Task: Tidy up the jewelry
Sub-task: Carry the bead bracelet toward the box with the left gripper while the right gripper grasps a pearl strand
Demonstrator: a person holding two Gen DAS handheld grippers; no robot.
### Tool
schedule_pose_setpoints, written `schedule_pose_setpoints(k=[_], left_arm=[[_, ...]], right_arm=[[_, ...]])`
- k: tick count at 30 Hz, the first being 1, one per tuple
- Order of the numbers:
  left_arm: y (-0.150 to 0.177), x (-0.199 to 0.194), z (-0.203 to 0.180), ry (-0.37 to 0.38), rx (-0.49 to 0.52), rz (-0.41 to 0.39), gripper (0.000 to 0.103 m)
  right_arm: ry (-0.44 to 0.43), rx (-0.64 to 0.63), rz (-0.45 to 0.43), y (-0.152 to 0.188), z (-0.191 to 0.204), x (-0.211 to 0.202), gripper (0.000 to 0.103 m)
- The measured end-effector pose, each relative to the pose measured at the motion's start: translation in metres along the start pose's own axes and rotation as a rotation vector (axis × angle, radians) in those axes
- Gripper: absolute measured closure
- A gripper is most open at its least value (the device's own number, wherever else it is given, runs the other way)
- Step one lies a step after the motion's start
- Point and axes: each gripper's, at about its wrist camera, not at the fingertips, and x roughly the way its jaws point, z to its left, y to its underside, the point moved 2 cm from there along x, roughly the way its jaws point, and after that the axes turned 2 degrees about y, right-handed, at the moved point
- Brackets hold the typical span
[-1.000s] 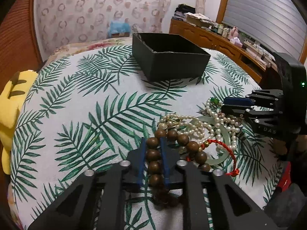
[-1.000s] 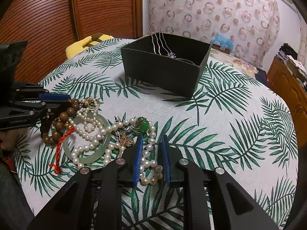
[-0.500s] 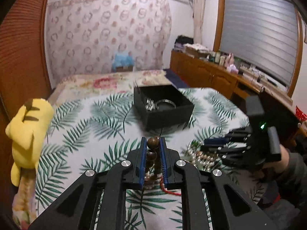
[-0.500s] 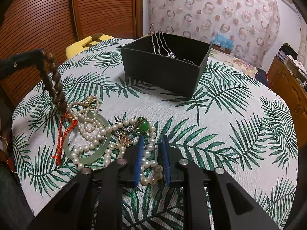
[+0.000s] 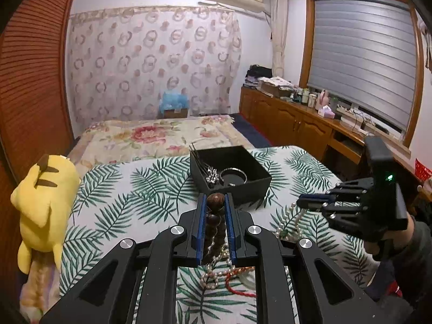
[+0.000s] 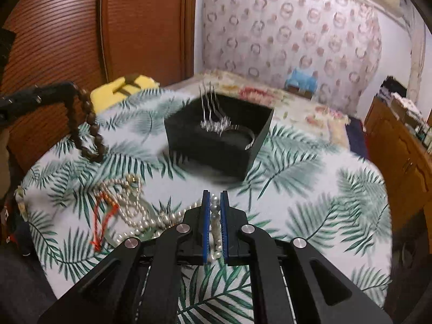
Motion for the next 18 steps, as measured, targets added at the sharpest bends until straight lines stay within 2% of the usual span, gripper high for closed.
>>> schedule_pose_setpoints(k=[10,18], left_arm=[[-0.022,0.002,-0.006,0.007,0.022,-0.036,0.091],[-0.041,0.01,-0.011,0.012,0.04,-0.053,0.091]], right_arm=[[0.011,-0.043,-0.129,-0.045,0.002,-0.049,0.095],[0.037,-0.077,-0.2,-0.077,0.002,-0.076,0.095]])
